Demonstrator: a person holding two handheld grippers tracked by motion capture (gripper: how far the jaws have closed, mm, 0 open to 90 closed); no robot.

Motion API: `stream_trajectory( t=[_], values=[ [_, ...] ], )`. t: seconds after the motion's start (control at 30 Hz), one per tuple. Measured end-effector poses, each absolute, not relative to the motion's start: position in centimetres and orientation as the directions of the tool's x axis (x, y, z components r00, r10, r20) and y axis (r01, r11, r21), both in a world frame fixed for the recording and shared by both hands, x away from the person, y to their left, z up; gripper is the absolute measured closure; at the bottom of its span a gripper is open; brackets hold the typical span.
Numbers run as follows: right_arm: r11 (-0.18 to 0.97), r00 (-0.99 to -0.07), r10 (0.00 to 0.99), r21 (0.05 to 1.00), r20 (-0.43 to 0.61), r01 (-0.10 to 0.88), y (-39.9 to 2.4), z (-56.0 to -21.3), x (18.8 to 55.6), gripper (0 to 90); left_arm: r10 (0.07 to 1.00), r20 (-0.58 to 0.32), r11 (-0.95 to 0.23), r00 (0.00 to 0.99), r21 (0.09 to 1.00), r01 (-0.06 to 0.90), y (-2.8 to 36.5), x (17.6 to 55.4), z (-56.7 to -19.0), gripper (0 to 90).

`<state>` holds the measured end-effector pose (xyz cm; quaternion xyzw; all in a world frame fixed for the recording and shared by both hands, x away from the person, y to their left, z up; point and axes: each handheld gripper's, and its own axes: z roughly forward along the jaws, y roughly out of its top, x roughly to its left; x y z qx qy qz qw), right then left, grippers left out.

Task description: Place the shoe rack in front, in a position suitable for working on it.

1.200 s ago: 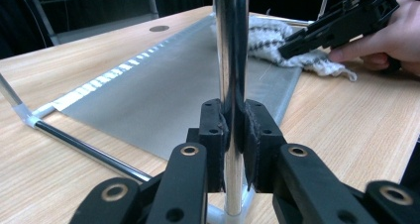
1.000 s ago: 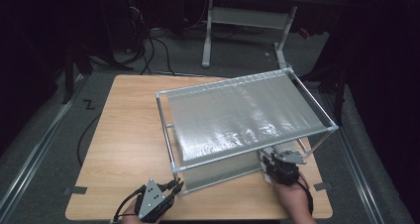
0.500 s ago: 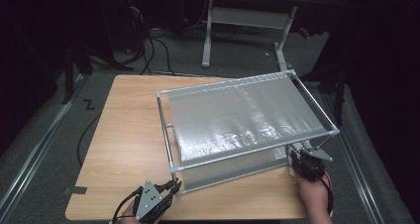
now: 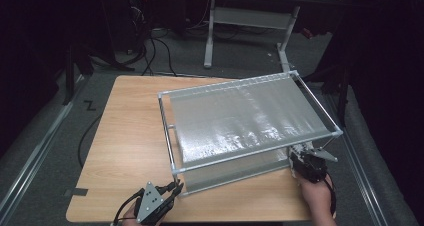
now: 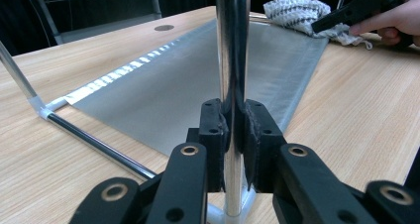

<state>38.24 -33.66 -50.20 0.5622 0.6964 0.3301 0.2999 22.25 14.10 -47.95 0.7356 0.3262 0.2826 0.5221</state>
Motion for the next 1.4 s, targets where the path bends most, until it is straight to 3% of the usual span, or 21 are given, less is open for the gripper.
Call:
stream_trajectory(
  t=[0.4, 0.77, 1.03, 1.4],
  values=[
    [0.212, -0.288, 0.956, 0.791, -0.047, 0.573, -30.6, -50.3, 37.5, 63.3, 0.762, 0.080, -0.250, 0.643, 0.952, 0.177, 14.2, 22.3, -48.0, 79.8],
    [0.308, -0.427, 0.903, 0.776, -0.055, 0.551, -23.9, -50.2, 35.9, 65.8, 0.758, 0.078, -0.247, 0.647, 0.953, 0.176, 14.3, 22.4, -48.0, 79.8],
    [0.405, -0.581, 0.812, 0.772, -0.056, 0.491, -17.7, -50.2, 33.7, 64.6, 0.757, 0.076, -0.248, 0.649, 0.952, 0.177, 14.3, 22.4, -48.0, 79.7],
    [0.511, -0.718, 0.687, 0.775, -0.109, 0.371, -11.0, -50.3, 31.2, 64.4, 0.762, 0.074, -0.240, 0.643, 0.955, 0.175, 14.3, 22.3, -48.1, 79.7]
  ],
)
